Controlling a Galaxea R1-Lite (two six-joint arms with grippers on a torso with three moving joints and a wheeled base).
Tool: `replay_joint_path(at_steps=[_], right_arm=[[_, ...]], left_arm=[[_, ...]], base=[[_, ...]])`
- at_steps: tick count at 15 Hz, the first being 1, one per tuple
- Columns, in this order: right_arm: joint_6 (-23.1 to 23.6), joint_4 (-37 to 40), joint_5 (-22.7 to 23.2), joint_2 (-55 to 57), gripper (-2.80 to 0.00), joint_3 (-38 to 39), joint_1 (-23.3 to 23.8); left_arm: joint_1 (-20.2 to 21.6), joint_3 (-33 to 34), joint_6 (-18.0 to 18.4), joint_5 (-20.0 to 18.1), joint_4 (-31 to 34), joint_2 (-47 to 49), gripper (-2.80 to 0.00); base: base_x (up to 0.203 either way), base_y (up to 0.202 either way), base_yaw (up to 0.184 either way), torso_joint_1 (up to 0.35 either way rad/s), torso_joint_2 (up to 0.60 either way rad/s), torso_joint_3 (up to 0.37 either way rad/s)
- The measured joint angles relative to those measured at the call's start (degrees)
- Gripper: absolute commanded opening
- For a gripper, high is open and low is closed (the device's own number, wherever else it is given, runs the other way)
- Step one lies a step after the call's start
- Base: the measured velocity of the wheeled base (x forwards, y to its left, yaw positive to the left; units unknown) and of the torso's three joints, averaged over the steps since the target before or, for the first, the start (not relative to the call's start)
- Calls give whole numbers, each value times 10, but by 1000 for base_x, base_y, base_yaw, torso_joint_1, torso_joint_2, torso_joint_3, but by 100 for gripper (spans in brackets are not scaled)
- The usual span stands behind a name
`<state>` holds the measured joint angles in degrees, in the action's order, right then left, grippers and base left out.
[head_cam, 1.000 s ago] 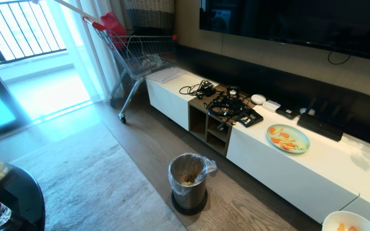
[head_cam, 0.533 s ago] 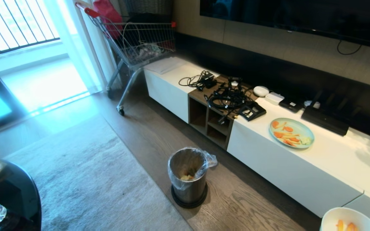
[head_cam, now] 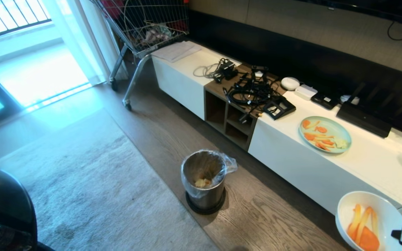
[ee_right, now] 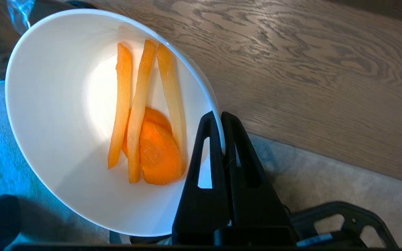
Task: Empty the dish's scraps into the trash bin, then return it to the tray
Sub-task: Move the bowl over the trash can
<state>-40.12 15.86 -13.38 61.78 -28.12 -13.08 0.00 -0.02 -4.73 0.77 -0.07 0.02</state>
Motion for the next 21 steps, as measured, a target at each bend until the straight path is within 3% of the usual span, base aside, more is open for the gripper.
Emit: replay_joint_path(at_steps=[12, 21], right_arm=[[3, -158, 1, 64, -280, 15, -64], [24, -166, 1, 89, -280, 12, -74]], left_arm=[[0, 0, 0, 0, 0, 0, -280], [0, -1, 0, 0, 0, 0, -280]], base=[[0, 0, 0, 2, 2, -199], [0, 0, 0, 2, 1, -198]])
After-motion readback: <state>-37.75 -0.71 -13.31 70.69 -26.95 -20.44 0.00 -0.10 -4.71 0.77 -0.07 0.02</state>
